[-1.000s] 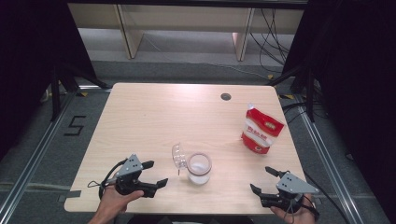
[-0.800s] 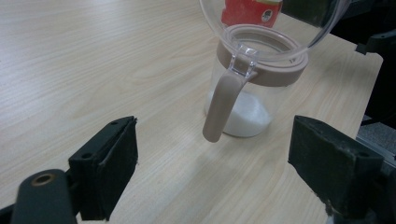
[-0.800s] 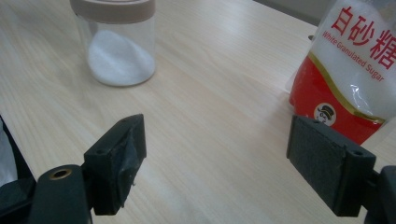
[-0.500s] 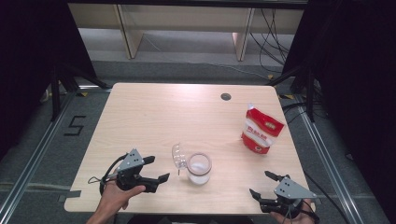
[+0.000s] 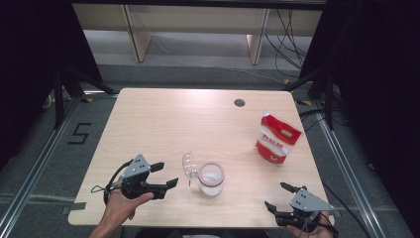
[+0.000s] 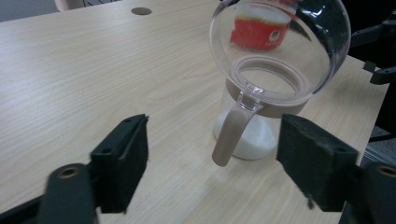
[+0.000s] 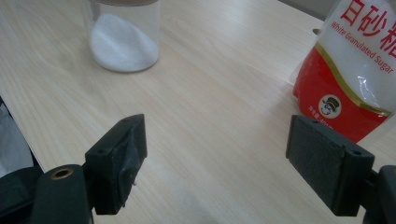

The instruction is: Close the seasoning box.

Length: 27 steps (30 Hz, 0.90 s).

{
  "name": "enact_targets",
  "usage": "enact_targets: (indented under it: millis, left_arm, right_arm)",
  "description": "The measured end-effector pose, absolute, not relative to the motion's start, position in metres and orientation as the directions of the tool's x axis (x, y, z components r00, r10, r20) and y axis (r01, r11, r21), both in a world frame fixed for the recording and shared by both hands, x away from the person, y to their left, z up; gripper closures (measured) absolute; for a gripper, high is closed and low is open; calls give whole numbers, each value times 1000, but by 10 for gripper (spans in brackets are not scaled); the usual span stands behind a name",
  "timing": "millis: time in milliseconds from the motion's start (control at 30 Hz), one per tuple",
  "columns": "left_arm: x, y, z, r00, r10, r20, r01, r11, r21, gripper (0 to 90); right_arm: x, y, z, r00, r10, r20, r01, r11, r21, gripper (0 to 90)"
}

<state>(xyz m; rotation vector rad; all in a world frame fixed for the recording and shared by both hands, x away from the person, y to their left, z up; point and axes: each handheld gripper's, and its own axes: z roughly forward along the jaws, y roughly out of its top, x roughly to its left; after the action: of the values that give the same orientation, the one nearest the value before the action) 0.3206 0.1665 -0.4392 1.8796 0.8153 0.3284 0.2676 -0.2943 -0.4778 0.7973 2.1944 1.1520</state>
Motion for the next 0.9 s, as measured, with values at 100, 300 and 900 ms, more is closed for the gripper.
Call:
enact_targets:
  millis: [100,300,900]
  left_arm:
    - [319,165,-439,746,656,-115,359,-250,899,462]
    - [319,159,-439,779,622,-79,304,-266,915,720]
    - [322,146,-437,814,579,-46,256,-286,923,891]
  right_arm:
    - [266,-294,-477,-687,702,-189,248,470,847,214]
    - [266,-295,-477,-680,711,-182,255,461,850,219]
    - [264,-293,-477,-677,717,-168,265,450,853,230]
